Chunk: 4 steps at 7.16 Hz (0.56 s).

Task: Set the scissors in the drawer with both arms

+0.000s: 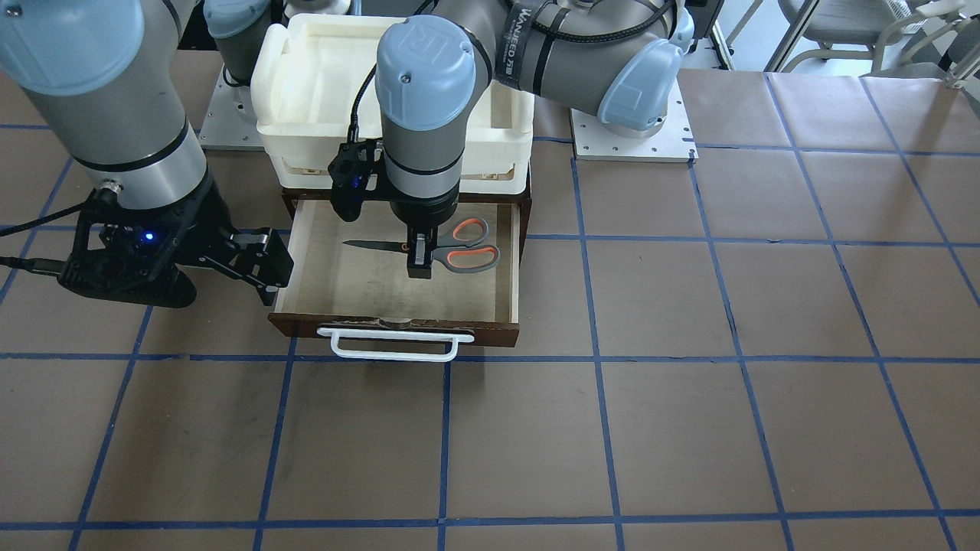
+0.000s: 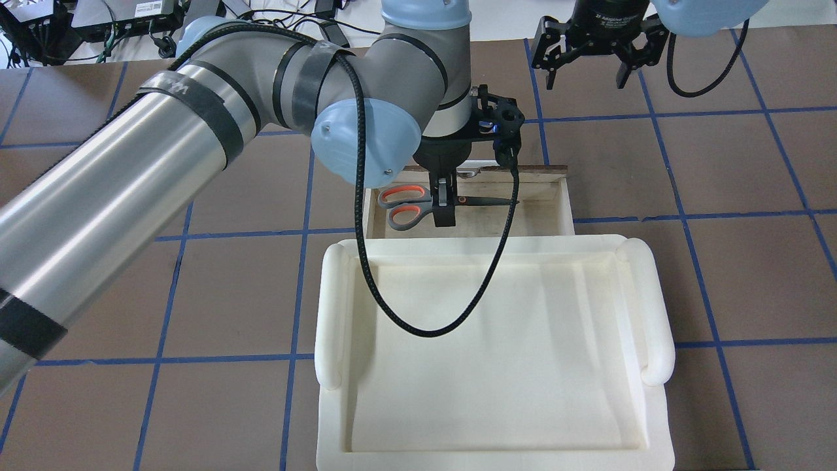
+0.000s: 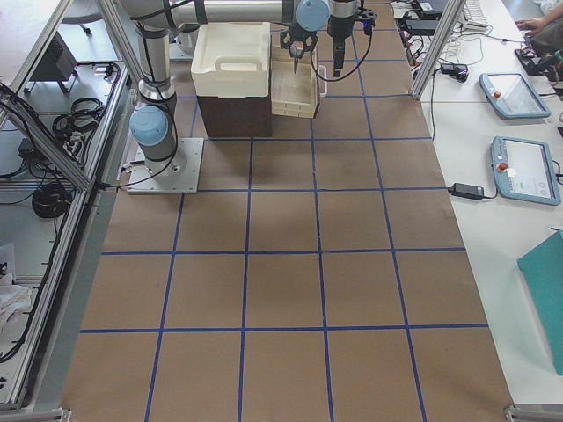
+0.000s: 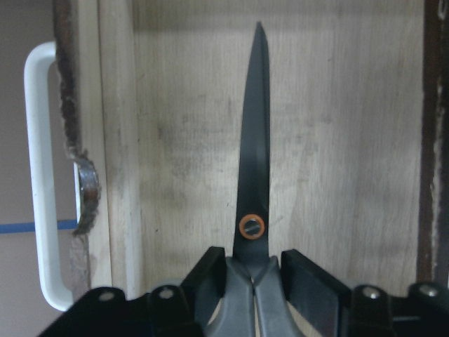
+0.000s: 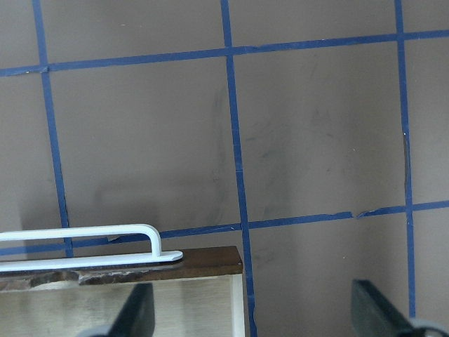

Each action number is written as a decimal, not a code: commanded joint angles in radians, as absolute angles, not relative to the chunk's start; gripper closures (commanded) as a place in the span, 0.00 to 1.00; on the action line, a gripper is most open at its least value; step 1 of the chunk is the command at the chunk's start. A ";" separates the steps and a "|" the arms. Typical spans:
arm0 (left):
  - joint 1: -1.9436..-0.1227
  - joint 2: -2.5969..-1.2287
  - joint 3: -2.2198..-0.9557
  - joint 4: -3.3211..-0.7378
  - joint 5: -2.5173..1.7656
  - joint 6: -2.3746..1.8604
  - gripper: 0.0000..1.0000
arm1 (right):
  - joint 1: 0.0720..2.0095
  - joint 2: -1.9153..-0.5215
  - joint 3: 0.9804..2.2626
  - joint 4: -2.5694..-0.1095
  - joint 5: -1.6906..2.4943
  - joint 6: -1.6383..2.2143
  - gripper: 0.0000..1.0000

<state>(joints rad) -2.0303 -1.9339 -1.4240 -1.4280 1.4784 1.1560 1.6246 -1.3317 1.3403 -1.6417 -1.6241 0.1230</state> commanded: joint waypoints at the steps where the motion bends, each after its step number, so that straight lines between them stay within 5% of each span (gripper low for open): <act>1: -2.045 -1.966 -1.433 -1.402 1.474 1.152 0.86 | 1.617 -1.342 1.348 -1.643 -1.621 0.074 0.00; 4: -2.049 -2.000 -1.437 -1.364 1.474 1.157 0.85 | 1.596 -1.341 1.350 -1.643 -1.569 0.031 0.00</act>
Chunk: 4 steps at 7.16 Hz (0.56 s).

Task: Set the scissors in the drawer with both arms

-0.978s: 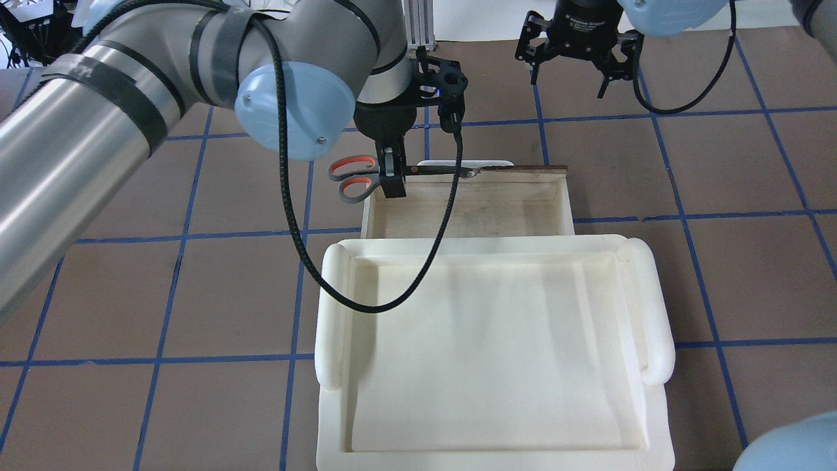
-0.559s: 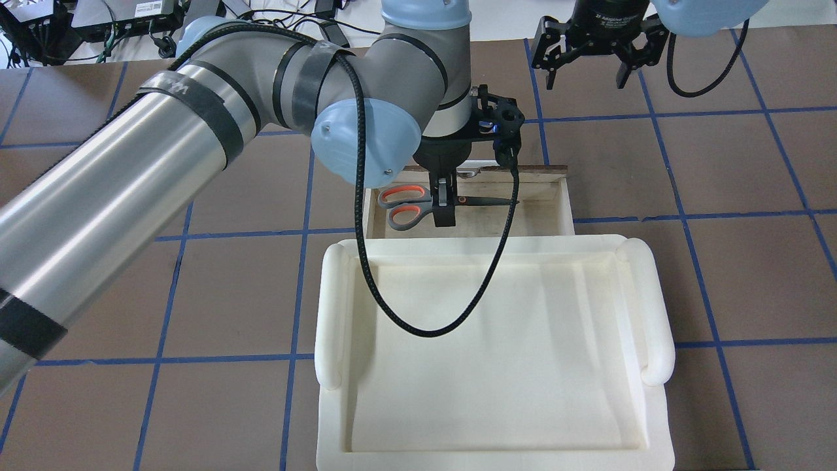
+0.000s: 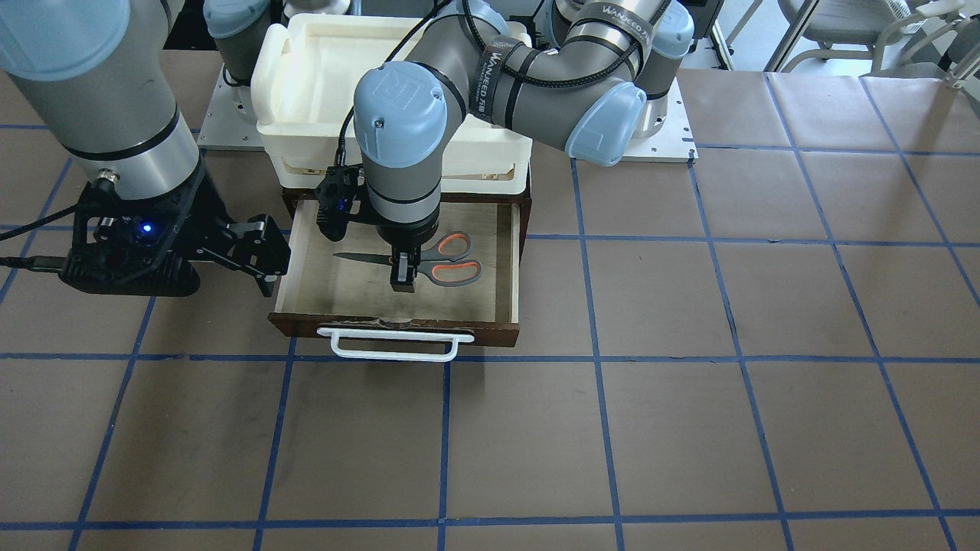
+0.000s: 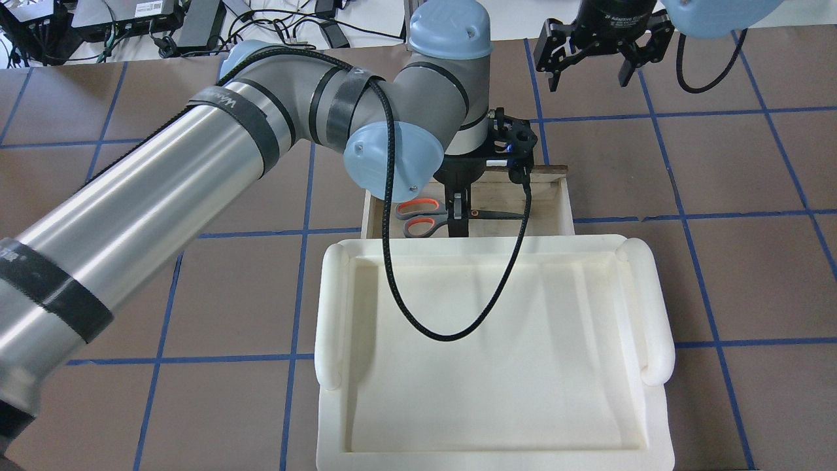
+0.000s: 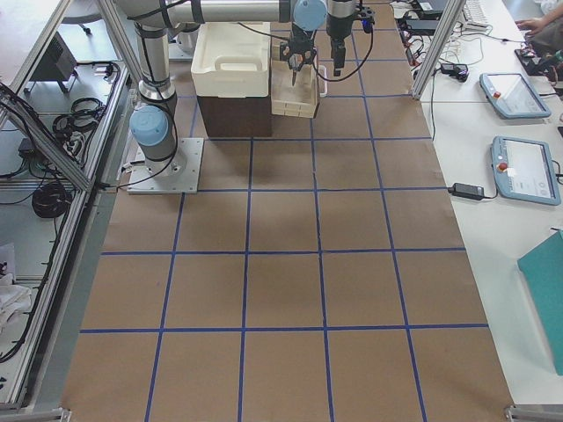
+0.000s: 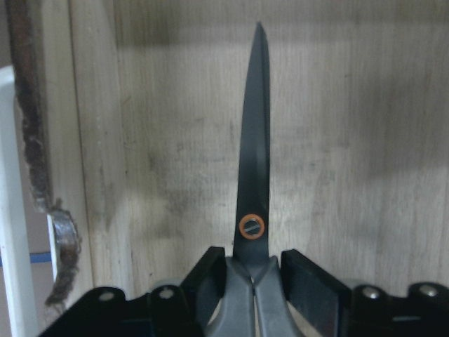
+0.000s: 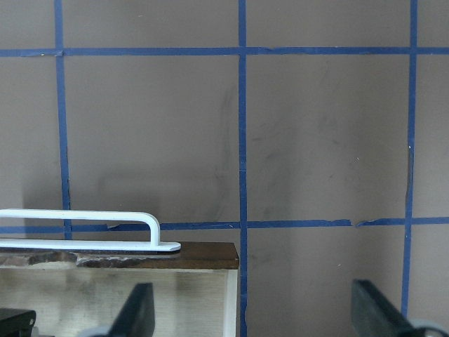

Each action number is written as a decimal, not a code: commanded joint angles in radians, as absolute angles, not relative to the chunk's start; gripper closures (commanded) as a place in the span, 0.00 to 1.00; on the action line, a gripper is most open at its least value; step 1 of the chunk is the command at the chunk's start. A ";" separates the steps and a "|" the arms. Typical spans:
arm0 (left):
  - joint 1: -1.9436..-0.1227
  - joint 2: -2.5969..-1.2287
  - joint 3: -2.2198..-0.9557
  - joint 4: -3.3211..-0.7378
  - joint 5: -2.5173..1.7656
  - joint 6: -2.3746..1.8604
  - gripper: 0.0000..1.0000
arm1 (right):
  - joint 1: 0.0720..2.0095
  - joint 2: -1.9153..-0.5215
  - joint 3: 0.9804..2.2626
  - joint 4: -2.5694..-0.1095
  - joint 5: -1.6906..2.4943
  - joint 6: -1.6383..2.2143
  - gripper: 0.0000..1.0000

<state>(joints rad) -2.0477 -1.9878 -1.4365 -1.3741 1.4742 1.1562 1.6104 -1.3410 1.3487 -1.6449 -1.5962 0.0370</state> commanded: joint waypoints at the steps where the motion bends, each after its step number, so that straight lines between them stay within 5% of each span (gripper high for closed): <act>1: -2.052 -2.006 -1.439 -1.362 1.473 1.154 0.85 | 1.582 -1.341 1.351 -1.640 -1.569 0.031 0.00; 2: -2.054 -2.008 -1.442 -1.362 1.473 1.152 0.85 | 1.582 -1.344 1.358 -1.638 -1.568 0.031 0.00; 3: -2.062 -2.008 -1.443 -1.362 1.471 1.137 0.57 | 1.582 -1.347 1.362 -1.638 -1.571 0.032 0.00; 4: -2.069 -2.006 -1.445 -1.365 1.471 1.135 0.04 | 1.582 -1.348 1.365 -1.637 -1.572 0.032 0.00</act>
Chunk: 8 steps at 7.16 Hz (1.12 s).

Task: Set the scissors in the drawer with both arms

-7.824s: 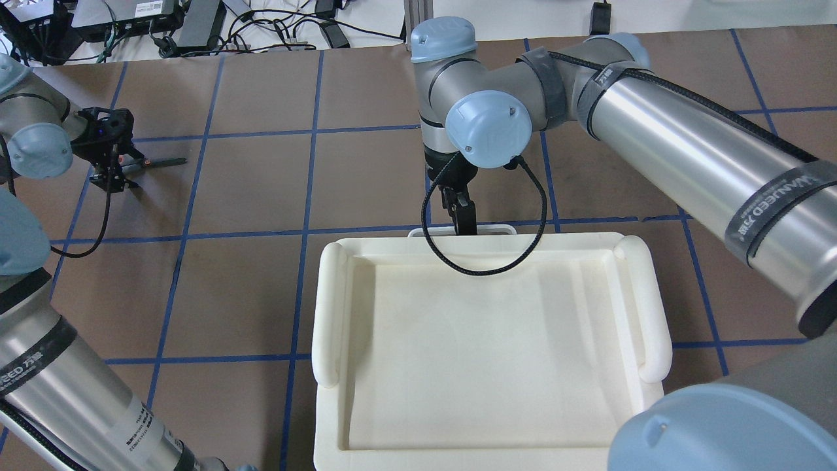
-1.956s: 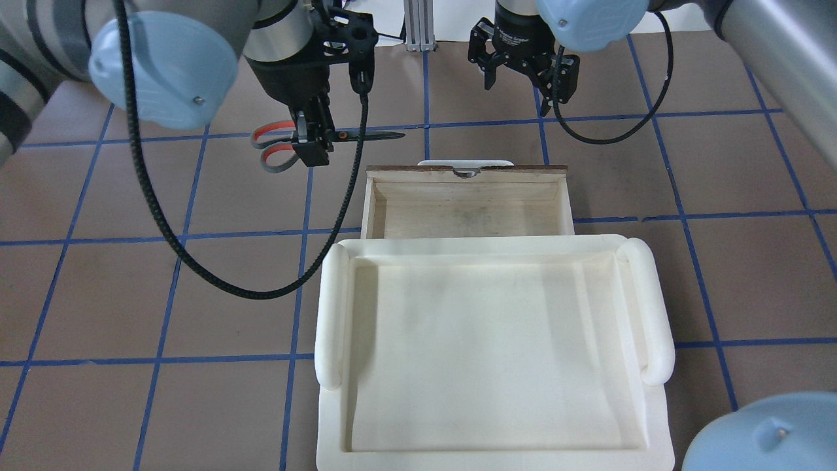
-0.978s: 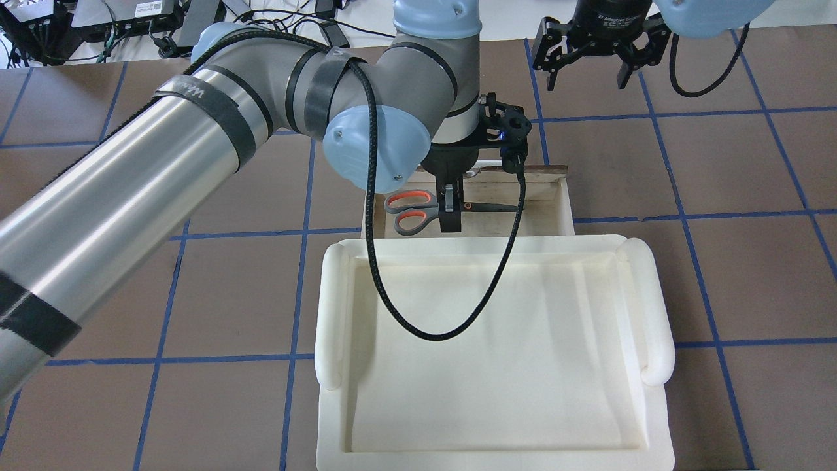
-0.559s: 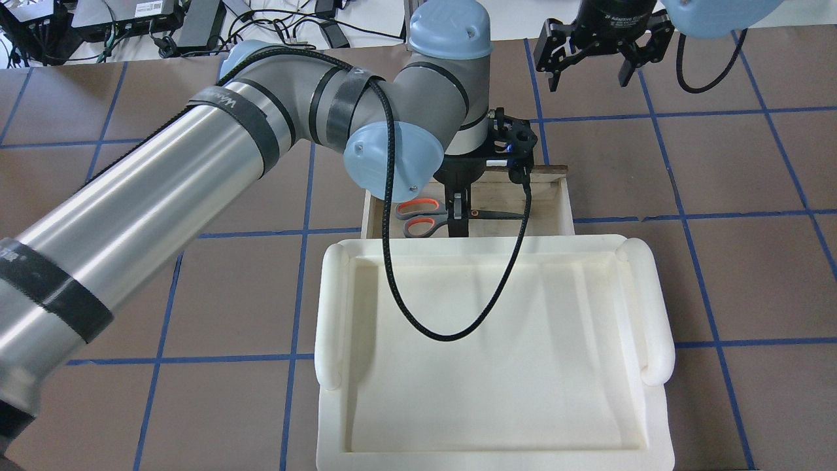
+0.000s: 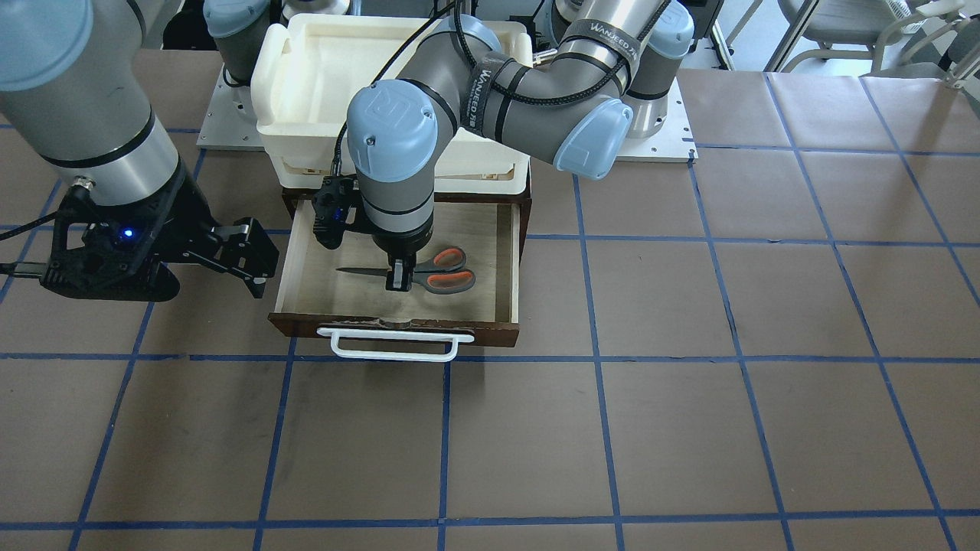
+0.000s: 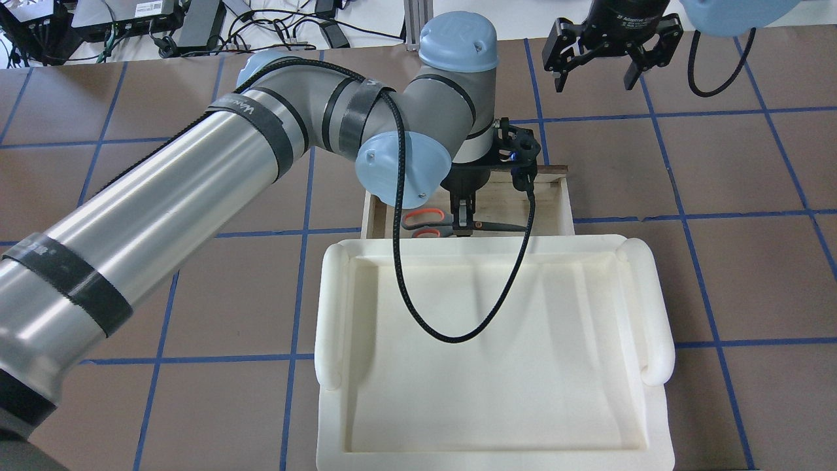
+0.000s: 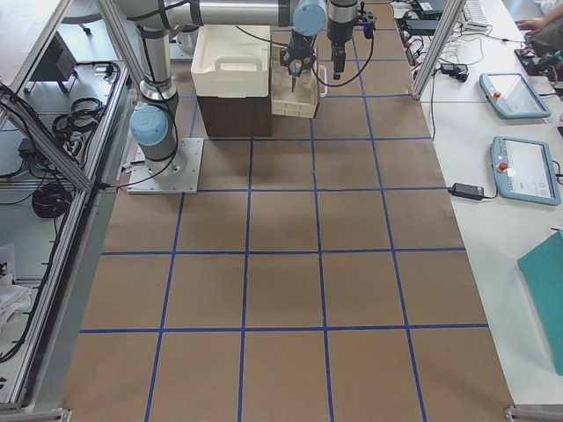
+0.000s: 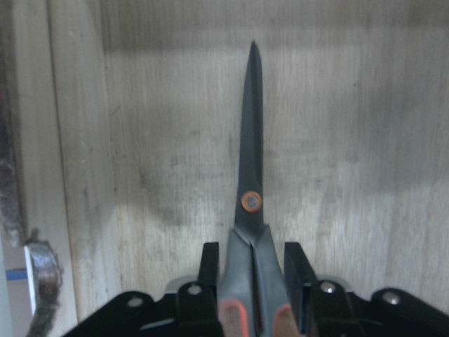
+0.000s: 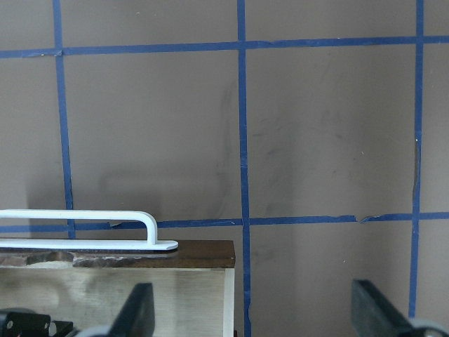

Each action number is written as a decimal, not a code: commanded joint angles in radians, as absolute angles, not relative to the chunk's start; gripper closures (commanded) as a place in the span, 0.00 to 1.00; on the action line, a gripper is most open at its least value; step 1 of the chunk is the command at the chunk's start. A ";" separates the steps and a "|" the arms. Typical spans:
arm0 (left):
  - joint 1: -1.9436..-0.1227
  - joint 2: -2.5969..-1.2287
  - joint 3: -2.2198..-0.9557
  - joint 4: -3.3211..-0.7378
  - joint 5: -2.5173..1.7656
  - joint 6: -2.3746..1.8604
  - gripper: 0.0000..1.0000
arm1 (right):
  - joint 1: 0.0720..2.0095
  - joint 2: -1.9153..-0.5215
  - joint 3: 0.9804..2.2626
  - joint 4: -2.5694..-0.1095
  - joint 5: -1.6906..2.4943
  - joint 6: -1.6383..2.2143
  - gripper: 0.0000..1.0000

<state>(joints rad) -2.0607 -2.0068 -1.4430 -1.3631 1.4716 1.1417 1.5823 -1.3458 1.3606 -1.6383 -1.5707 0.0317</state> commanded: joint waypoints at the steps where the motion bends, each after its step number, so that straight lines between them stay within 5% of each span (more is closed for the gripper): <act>1: -2.072 -2.003 -1.445 -1.365 1.473 1.135 0.00 | 1.582 -1.351 1.376 -1.638 -1.571 0.032 0.00; 8: -1.901 -1.763 -1.424 -1.304 1.515 0.692 0.00 | 1.595 -1.376 1.390 -1.638 -1.568 0.048 0.00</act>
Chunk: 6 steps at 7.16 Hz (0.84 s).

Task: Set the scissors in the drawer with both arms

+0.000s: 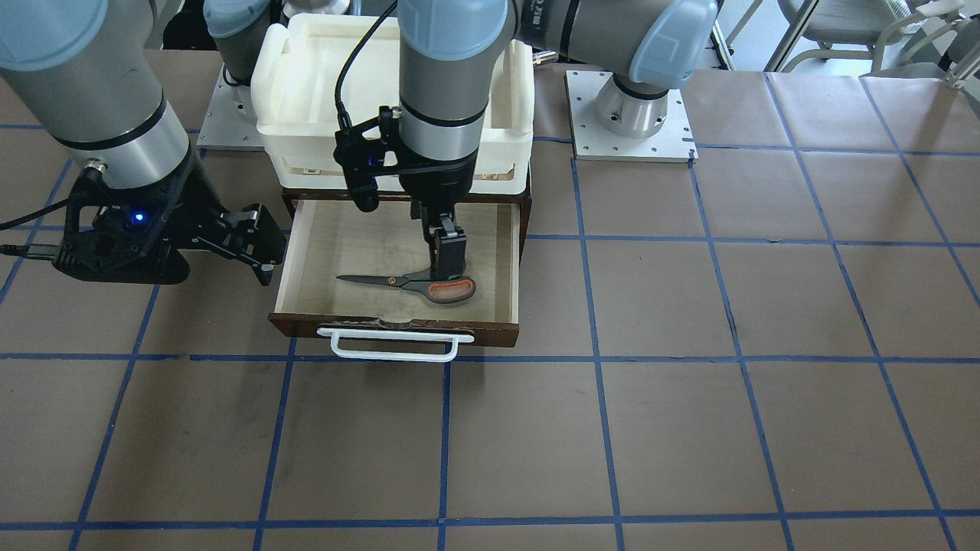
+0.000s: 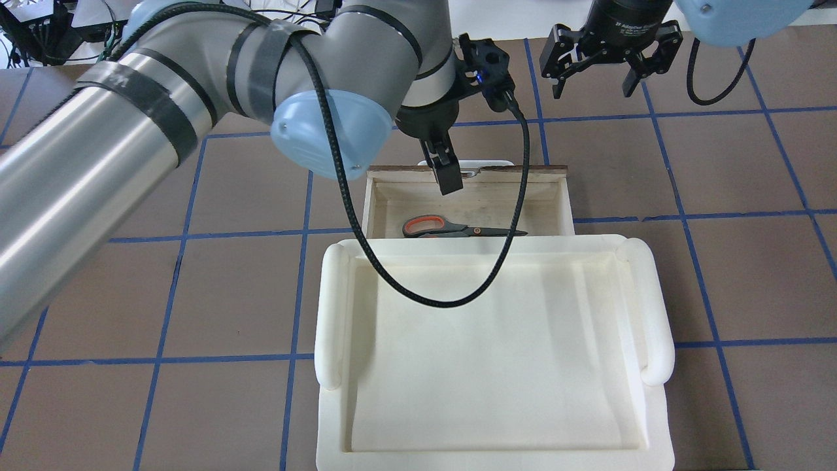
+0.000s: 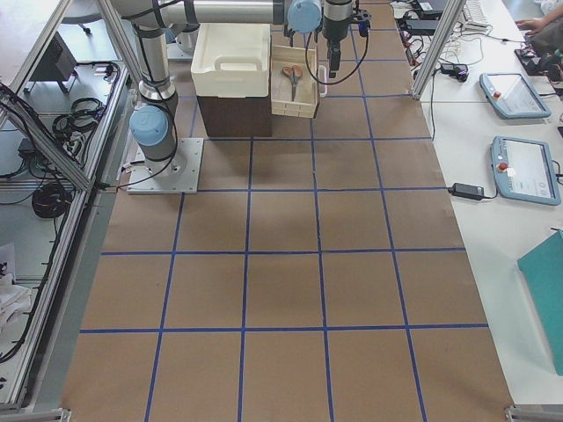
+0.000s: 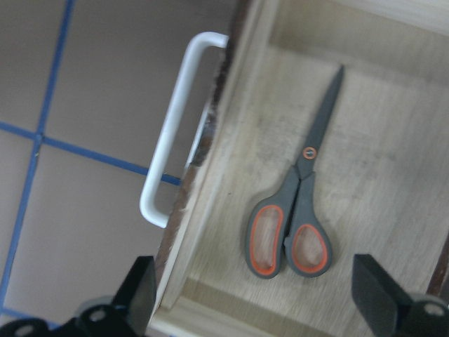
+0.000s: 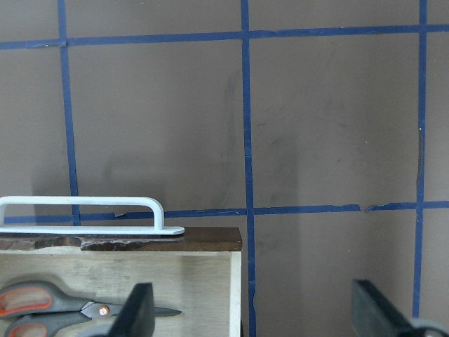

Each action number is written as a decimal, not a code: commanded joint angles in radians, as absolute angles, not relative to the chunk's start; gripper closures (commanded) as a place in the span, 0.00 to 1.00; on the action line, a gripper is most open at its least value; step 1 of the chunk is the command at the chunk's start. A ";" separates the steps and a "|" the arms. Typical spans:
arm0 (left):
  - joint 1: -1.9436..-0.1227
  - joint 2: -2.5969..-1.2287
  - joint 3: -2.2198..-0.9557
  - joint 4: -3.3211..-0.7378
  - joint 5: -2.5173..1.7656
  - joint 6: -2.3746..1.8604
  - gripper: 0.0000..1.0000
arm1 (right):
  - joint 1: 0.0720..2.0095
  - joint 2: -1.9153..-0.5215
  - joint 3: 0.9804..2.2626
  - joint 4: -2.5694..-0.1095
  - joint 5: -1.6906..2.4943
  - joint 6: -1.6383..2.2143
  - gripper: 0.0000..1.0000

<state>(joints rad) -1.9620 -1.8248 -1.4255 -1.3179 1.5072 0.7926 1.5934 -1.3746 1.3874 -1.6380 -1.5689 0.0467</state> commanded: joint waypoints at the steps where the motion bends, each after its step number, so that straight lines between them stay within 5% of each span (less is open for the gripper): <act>1: -1.831 -1.714 -1.425 -1.304 1.616 0.669 0.00 | 1.595 -1.376 1.393 -1.637 -1.569 0.048 0.00; 6: -1.565 -1.582 -1.436 -1.402 1.666 0.206 0.00 | 1.595 -1.378 1.402 -1.635 -1.568 0.048 0.00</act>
